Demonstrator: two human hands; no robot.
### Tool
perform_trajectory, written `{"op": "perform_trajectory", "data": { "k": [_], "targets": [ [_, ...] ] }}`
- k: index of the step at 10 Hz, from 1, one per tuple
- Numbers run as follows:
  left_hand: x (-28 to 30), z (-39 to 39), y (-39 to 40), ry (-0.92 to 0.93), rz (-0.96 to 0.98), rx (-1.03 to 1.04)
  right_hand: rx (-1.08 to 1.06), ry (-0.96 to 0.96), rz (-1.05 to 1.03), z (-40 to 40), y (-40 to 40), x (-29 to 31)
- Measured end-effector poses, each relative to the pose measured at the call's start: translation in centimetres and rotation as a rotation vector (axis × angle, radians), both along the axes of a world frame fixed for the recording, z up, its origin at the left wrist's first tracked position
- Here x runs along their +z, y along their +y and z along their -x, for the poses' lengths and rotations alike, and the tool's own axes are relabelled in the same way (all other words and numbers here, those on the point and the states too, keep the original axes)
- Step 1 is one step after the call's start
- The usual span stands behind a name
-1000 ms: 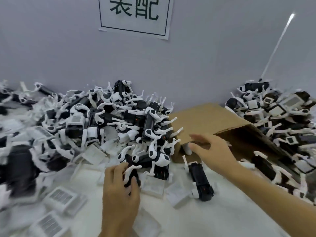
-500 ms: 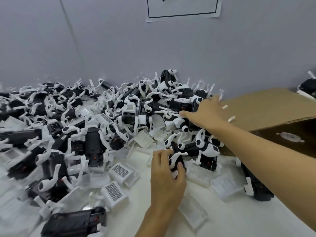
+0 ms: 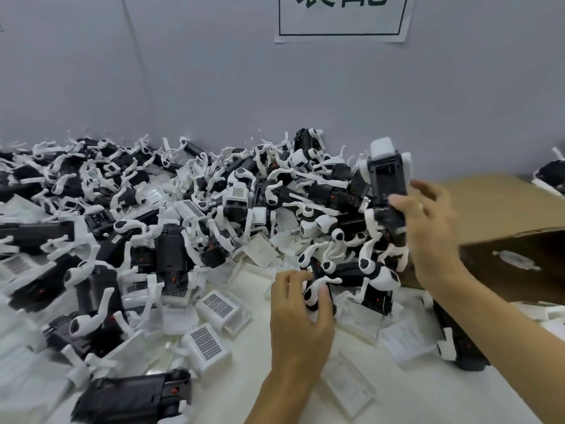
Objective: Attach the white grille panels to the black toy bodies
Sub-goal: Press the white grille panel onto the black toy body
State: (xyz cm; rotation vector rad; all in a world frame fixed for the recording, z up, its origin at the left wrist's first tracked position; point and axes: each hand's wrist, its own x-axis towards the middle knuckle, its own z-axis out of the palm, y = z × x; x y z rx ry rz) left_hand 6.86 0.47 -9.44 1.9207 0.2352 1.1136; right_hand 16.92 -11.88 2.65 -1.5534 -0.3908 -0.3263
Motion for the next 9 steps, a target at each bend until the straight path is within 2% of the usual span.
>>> {"op": "perform_trajectory", "data": {
  "k": [1,2,3,4,5,6,7,8,9],
  "targets": [
    [1.0,0.7,-0.2,-0.237,0.036,-0.075,0.339,0.152,-0.156,3.9,-2.8,-0.1],
    [2.2,1.9,-0.8,-0.399,0.115,-0.317,0.607,0.43,-0.249,8.3,-4.0,-1.6],
    [2.6,2.6,-1.6,-0.195,0.217,-0.52,0.646,0.612,-0.267,10.4,-2.7,-3.5],
    [2.3,2.7,-2.0,0.05,0.326,-0.662,0.51,0.707,-0.351,10.8,-2.4,-6.2],
    [2.8,2.8,-2.2,0.139,0.441,-0.707,0.44,0.659,-0.214,11.1,-3.9,-8.7],
    [3.2,2.7,-2.5,0.16,0.575,-0.697,0.403,0.491,-0.023,11.0,-4.1,-9.5],
    [3.4,3.0,-2.8,0.139,0.736,-0.712,0.189,0.257,0.067,11.1,-4.3,-10.0],
    [3.1,3.3,-3.3,0.1,0.786,-0.67,0.108,0.035,0.235,11.9,-4.7,-10.3],
    [2.8,3.3,-3.5,0.055,0.8,-0.616,0.092,-0.056,0.363,12.2,-4.6,-10.5]
  ]
}}
